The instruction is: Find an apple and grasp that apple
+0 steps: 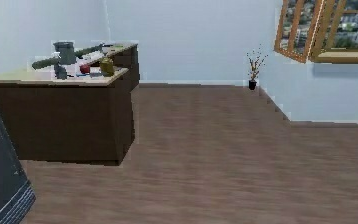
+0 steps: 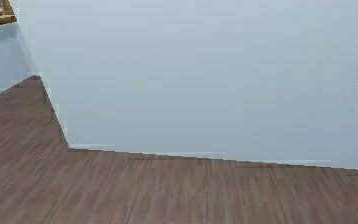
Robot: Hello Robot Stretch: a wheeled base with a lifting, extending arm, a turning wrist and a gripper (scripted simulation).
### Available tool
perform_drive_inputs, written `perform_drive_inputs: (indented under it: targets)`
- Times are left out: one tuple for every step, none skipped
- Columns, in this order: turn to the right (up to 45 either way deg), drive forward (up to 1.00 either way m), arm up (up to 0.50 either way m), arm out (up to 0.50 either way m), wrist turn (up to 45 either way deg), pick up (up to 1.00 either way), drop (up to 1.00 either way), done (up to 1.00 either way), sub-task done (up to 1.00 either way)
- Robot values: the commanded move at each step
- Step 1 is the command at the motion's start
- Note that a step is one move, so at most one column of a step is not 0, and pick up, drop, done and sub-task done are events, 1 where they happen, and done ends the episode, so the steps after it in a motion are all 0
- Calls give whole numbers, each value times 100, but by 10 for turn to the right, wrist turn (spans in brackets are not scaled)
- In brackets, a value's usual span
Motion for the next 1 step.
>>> perform_drive_inputs:
  targets:
    - [-30, 0, 0, 0, 0, 0, 0, 0, 0]
